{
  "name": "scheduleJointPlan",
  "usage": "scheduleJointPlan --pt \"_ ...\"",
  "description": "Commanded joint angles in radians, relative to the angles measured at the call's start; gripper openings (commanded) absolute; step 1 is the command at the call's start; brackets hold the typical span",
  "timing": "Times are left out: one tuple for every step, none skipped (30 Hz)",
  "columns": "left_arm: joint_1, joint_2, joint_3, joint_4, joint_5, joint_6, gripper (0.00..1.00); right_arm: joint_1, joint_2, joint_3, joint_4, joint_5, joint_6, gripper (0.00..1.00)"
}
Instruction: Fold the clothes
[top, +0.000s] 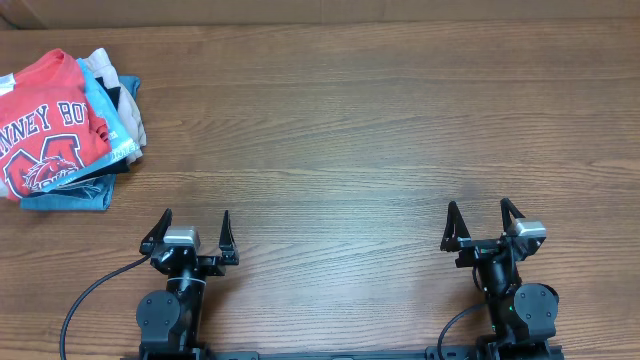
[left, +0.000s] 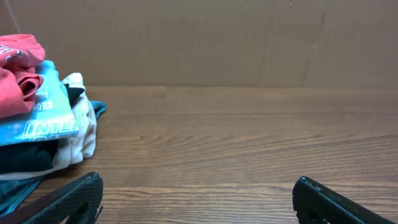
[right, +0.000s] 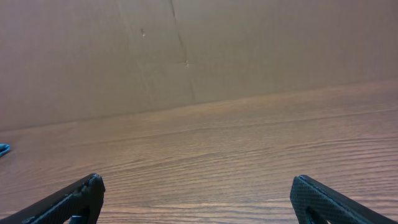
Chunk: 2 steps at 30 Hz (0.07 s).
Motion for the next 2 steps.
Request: scheduleJointPlan --pt "-0.006 -0.010 -0.005 0.000 -0.011 0.020 1.00 -0.002 -0.009 -0.011 0.006 0.002 -0.004 1.00" --pt "-0.006 -0.010 -0.005 0.000 -0.011 0.020 1.00 -0.002 -0.009 -0.011 0.006 0.002 -0.004 1.00"
